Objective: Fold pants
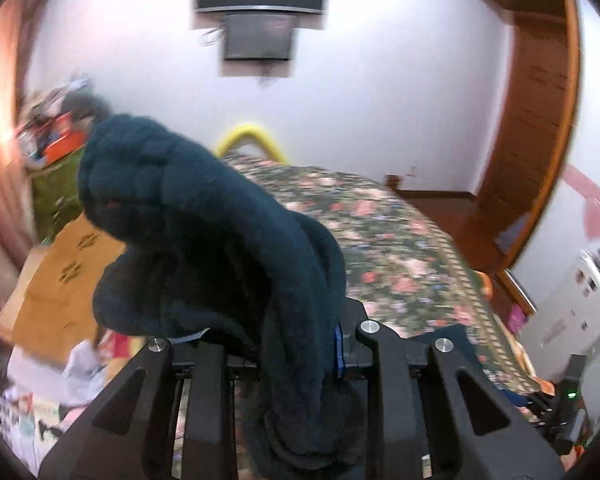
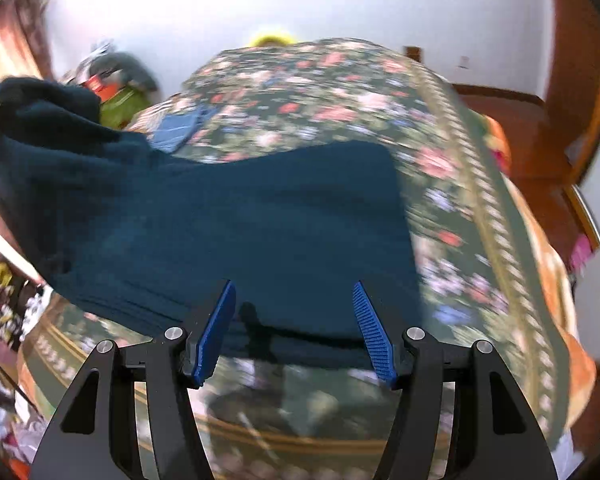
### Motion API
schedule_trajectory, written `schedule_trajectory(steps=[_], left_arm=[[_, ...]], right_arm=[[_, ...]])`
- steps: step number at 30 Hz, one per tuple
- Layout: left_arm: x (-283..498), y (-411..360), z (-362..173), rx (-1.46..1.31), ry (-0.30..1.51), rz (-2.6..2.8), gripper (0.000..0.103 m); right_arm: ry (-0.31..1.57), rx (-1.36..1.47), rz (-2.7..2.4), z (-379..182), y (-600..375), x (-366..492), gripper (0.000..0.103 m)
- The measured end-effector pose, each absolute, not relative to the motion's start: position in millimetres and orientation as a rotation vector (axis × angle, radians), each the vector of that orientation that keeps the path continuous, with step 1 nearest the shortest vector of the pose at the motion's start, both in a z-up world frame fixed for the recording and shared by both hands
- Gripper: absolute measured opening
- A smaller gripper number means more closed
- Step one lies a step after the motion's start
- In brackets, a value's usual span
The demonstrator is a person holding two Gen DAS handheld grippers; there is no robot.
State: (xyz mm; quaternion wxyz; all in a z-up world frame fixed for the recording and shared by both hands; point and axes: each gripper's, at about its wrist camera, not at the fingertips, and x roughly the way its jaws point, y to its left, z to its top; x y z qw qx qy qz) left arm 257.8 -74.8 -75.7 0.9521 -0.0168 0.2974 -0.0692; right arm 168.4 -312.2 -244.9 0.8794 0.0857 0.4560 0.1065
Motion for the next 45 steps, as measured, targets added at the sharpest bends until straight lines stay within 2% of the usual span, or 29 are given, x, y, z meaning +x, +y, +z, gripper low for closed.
schedule_trajectory(steps=[7,18,23,24,25,27,30,38,45], left_arm=[[278.6,-188.7,-99.5,0.075,0.695,-0.355,0.023],[297.4,-318.9,-208.1,0.278,1.069,-0.577,0.023],[289.3,-331.2,-239.1,0.418,1.133,-0.587,0.033],[286.5,-333.4,-240.3,0.435,1.133,-0.599,0.044],[286.0,-338.0,-241.1,0.425,1.145,-0.626,0.068],[280.6,-333.7,-240.6,0.342,1.198,-0.720,0.096],[278.6,-323.2,-228.9,0.290,1.208,-0.728,0.096],[312.9,-238.8,-182.2,0.254,1.049,-0.512,0.096],[377.4,-165.4,-189.8,0.296,0.989,-0.213,0.096]], right_arm=[[0.982,0.162,0.207,-261.8,-324.1,159.1,0.060],[1.011,0.304,0.198,-279.9,-352.6,142.7,0.060],[1.002,0.306,0.199,-277.4,-354.4,139.1,0.060],[1.001,0.310,0.200,-277.0,-354.2,139.1,0.060],[1.001,0.312,0.202,-277.1,-353.8,139.2,0.060],[1.005,0.316,0.208,-277.2,-351.4,138.8,0.060],[1.001,0.316,0.220,-276.0,-347.8,137.9,0.060],[0.980,0.308,0.236,-263.7,-339.8,131.9,0.060],[0.968,0.304,0.249,-256.5,-332.7,139.2,0.060]])
